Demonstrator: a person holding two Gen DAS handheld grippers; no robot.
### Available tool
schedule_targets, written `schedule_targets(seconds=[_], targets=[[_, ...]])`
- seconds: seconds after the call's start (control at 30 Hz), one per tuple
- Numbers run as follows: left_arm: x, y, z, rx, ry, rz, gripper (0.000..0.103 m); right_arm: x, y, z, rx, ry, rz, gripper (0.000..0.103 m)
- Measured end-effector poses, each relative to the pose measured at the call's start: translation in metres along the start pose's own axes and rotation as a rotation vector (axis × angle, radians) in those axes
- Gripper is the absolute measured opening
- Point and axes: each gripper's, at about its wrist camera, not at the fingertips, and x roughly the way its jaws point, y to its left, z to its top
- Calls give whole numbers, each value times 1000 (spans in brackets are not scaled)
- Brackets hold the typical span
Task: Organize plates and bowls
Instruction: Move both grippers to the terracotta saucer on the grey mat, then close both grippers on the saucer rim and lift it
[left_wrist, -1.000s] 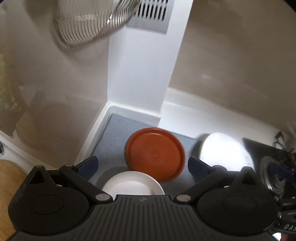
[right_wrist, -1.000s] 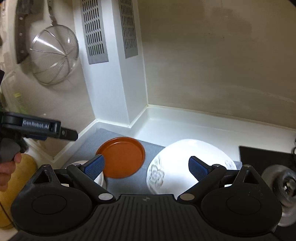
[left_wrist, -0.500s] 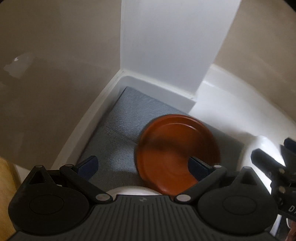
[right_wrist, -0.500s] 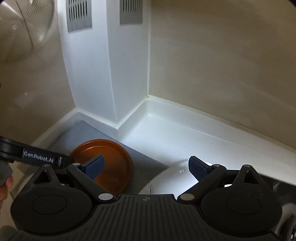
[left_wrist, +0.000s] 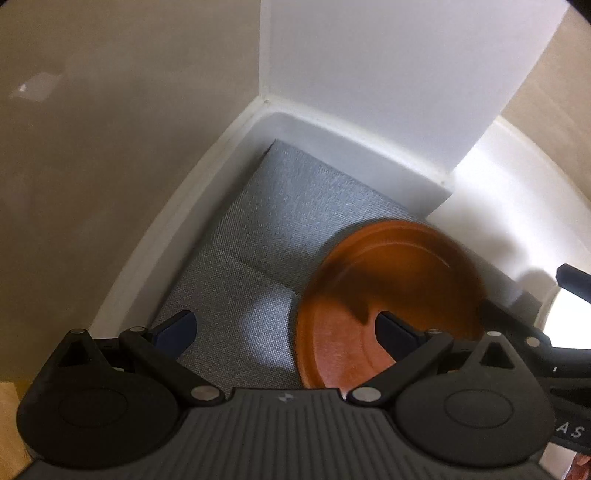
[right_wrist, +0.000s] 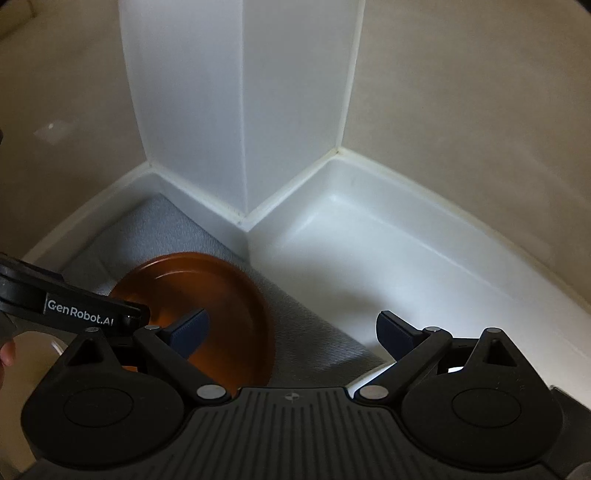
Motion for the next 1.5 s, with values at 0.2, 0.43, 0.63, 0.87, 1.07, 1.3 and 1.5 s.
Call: schedule_targets(seconds=[0.2, 0.43, 0.63, 0.87, 1.07, 1.3, 1.5], targets=[[10, 2, 2, 13, 23, 21, 103, 23, -2, 0, 12, 59, 26, 98], [7, -2, -3, 17, 11, 49, 103, 41, -13, -4, 79, 109, 53, 97], [3, -2, -5, 34, 12, 27, 103, 42, -9, -8, 32, 91, 37, 80], [5, -8, 1, 81, 11, -71, 99, 43, 1, -7, -35, 60, 100, 10], [-7, -9, 3, 112, -38, -156, 30, 44, 0, -6, -31, 54, 84, 10], [-31, -3, 6, 91, -81, -208, 13, 41, -5, -5, 3, 28, 45, 10], [-60, -8, -3, 102, -136, -232, 13, 16, -8, -4, 28, -34, 8, 10]])
